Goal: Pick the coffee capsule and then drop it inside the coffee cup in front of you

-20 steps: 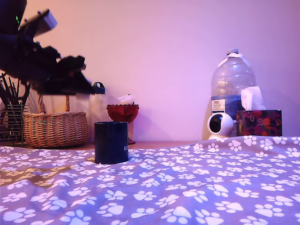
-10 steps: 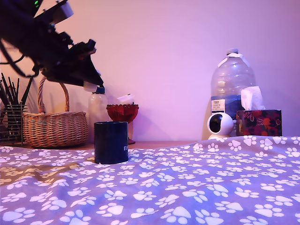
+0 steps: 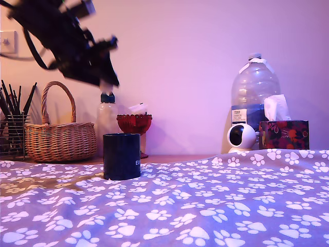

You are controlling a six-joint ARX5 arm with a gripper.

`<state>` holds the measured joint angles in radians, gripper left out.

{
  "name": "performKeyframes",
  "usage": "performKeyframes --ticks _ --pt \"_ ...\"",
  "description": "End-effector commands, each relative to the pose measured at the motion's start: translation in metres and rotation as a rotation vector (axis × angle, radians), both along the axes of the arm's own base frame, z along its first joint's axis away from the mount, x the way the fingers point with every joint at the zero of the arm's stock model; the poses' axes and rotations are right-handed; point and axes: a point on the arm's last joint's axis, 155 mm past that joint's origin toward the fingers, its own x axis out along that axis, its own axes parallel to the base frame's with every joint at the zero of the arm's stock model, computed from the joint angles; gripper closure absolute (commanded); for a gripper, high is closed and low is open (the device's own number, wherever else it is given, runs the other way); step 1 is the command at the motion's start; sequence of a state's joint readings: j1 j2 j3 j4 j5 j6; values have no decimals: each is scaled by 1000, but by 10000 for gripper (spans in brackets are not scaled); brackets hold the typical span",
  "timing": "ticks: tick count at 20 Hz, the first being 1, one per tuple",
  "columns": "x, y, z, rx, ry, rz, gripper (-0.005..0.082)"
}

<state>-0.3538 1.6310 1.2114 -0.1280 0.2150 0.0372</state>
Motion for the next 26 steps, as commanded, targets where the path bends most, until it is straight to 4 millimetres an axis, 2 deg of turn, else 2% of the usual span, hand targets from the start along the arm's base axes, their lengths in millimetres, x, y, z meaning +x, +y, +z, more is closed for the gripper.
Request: performKeyframes --ticks 1,7,12,19,21,26 --pt "10 -5 -2 10 9 -6 571" --pt "32 -10 -11 58 115 5 568" --pt "43 -14 -30 95 215 4 568" --pt "40 -12 -71 148 334 10 568" --pt "42 -13 -76 154 338 12 568" --pt "45 -20 -74 139 317 10 568"
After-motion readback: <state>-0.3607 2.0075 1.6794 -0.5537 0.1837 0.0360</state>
